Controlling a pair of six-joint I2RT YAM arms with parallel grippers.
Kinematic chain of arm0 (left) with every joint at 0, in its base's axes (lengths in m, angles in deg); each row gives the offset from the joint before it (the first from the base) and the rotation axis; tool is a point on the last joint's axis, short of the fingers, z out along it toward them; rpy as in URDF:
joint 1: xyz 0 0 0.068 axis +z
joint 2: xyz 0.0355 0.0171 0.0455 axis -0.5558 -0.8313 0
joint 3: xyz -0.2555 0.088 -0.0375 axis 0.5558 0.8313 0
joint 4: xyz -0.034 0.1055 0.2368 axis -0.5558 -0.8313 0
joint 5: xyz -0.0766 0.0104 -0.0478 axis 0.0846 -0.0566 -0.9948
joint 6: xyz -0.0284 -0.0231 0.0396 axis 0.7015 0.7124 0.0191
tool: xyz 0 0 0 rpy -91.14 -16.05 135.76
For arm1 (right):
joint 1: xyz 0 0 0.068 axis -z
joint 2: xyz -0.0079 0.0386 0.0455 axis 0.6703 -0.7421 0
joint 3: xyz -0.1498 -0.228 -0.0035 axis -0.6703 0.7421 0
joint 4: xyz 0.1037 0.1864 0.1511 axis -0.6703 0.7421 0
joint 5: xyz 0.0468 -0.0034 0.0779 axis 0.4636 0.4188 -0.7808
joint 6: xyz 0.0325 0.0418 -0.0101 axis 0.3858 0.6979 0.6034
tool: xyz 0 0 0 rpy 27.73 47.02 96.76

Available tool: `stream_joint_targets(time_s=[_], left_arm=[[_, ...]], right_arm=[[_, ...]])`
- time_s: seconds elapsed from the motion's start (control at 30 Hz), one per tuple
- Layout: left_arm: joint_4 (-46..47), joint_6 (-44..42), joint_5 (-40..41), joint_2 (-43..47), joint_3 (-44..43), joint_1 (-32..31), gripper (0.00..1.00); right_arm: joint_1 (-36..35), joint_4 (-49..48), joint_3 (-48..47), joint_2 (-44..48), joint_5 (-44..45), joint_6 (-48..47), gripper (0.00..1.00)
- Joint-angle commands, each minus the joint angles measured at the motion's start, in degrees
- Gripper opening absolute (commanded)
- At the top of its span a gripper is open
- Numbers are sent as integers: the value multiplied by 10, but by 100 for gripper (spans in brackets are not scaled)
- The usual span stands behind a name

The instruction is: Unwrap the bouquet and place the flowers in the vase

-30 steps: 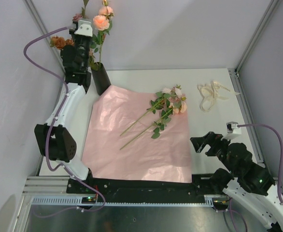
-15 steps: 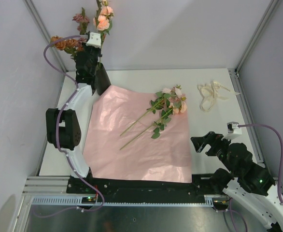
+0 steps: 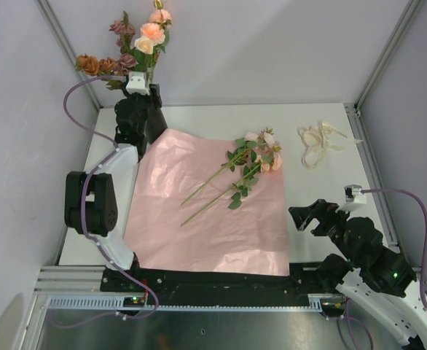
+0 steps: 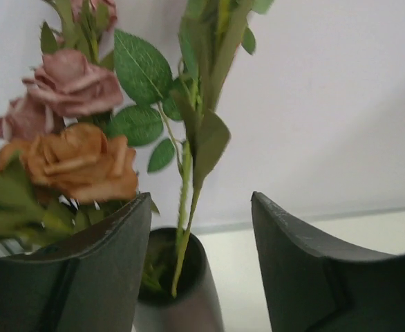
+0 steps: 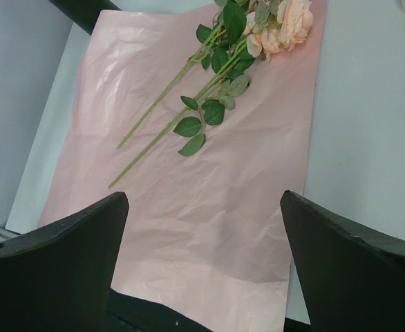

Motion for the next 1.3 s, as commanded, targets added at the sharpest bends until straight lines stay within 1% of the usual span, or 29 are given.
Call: stream_joint_targets(time_s=[0.0, 0.1, 0.23, 0.33, 0.43, 0.6, 0.73, 0.83, 0.97, 1.13, 1.27], left_arm=[[33, 56, -53, 103, 53, 1, 67], [17, 75, -122, 139, 99, -3, 71], [-40, 104, -138, 178, 120, -17, 71], [-111, 136, -140, 208, 128, -26, 72], [-190, 138, -146, 222, 129, -38, 72], [-333, 111, -108, 223, 121, -70, 71], [-404, 103, -68, 231, 128, -116, 71], [-447, 97, -70, 225, 135, -147, 72], [-482, 97, -84, 195, 129, -191, 71], [-497, 94, -89, 159, 111, -249, 70], [-513, 98, -87, 119, 83, -282, 68]], right_arm=[[-3, -5, -13, 11, 7, 8, 99], [-4, -6, -13, 16, 6, 8, 99], [-4, -7, -11, 15, 6, 7, 99], [-4, -8, -10, 16, 3, 7, 99], [-4, -9, -9, 21, -2, 7, 99], [-5, -12, -5, 29, -8, 7, 99], [-6, -13, -5, 30, -10, 5, 99], [-7, -13, -4, 30, -11, 5, 99], [-8, -14, -2, 32, -12, 6, 99], [-8, -16, -1, 33, -11, 6, 99], [-9, -16, -1, 33, -10, 6, 99]])
